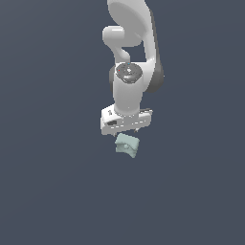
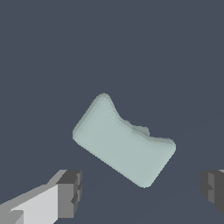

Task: Pick up the object and move it to a goal position.

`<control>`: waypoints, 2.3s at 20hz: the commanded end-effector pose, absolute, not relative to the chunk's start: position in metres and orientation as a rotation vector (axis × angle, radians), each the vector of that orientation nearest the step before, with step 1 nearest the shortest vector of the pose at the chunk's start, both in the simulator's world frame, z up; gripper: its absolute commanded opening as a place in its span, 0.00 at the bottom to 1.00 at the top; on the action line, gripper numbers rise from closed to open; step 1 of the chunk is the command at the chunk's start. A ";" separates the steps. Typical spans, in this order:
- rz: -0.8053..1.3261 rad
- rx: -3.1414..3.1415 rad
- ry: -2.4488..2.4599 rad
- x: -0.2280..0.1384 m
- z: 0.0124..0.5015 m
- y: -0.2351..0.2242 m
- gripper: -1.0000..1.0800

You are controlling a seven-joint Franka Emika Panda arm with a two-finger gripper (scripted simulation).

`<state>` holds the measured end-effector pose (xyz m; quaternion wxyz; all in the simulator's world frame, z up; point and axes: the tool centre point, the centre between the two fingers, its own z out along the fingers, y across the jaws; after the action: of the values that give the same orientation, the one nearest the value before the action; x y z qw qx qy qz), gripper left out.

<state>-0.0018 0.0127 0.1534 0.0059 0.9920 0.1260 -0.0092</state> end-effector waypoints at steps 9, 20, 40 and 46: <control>-0.027 3.021 0.830 0.001 0.146 0.015 0.96; -0.018 2.862 1.284 0.005 0.139 0.018 0.96; 0.000 2.589 1.779 0.010 0.132 0.022 0.96; 0.000 2.588 1.781 0.010 0.130 0.022 0.96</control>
<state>0.0097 0.0224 0.1314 0.0001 0.8238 0.5669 0.0001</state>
